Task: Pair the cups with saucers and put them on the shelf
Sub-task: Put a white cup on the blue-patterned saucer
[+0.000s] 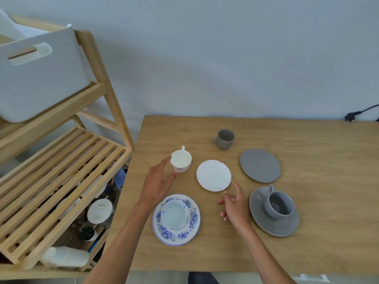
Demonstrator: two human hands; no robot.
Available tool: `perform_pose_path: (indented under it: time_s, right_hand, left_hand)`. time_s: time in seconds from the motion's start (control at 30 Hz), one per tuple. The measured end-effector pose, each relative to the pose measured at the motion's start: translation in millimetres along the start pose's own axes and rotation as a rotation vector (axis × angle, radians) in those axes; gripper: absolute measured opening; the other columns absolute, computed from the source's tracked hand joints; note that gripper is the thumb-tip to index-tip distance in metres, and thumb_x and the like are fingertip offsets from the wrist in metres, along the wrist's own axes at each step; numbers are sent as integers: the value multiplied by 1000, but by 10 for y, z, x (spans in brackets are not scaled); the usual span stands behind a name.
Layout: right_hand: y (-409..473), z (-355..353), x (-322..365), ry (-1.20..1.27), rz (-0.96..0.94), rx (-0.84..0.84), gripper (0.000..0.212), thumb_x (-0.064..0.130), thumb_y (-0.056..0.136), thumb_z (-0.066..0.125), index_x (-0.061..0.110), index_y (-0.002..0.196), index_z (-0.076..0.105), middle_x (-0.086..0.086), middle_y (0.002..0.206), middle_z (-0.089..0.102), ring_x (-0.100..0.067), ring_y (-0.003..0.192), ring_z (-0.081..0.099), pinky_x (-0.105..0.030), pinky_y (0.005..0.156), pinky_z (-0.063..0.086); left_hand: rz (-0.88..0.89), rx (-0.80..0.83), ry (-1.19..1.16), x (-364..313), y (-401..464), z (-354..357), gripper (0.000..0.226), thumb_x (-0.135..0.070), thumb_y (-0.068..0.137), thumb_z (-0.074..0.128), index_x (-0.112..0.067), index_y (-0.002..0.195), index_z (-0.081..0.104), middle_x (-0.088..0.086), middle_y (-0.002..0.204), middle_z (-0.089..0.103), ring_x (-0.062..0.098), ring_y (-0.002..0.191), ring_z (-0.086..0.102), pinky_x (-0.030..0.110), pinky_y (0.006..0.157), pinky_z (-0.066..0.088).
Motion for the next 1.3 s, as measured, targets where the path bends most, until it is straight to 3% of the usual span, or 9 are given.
perform_pose_path:
  time_s: [0.2, 0.4, 0.83, 1.3]
  right_hand:
    - [270, -43, 134, -21, 55, 39, 57, 22, 104, 51, 33, 156, 31, 2, 80, 80, -16, 36, 54, -27, 37, 48]
    - [470, 19, 170, -60, 60, 79, 58, 23, 103, 54, 37, 156, 33, 4, 77, 80, -14, 35, 52, -27, 37, 46]
    - [741, 379, 452, -81, 3, 194, 54, 21, 104, 49, 38, 153, 36, 2, 76, 80, -12, 35, 48, -24, 36, 42]
    - [821, 641, 574, -50, 19, 247, 51, 20, 106, 47, 41, 150, 36, 0, 77, 80, -10, 36, 50, -24, 36, 43]
  left_hand:
    - [-46, 42, 71, 2, 302, 116, 38, -39, 91, 67, -31, 128, 62, -4, 116, 63, 14, 114, 52, 24, 85, 39]
    - [-111, -4, 83, 111, 410, 166, 24, -43, 83, 74, -35, 105, 71, -4, 101, 64, 11, 95, 61, 28, 76, 48]
    - [-45, -164, -78, -66, 527, 81, 19, -41, 81, 77, -39, 98, 71, -13, 94, 64, -9, 92, 57, 16, 71, 44]
    - [-37, -82, -55, 27, 501, 350, 17, -40, 79, 79, -39, 94, 73, -13, 85, 66, -1, 80, 62, 10, 65, 39]
Point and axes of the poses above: each hand's wrist, its own y-axis towards the middle knuckle, its own z-axis out of the palm, x = y × z, the point moved 5 cm from there along y, towards the middle knuckle
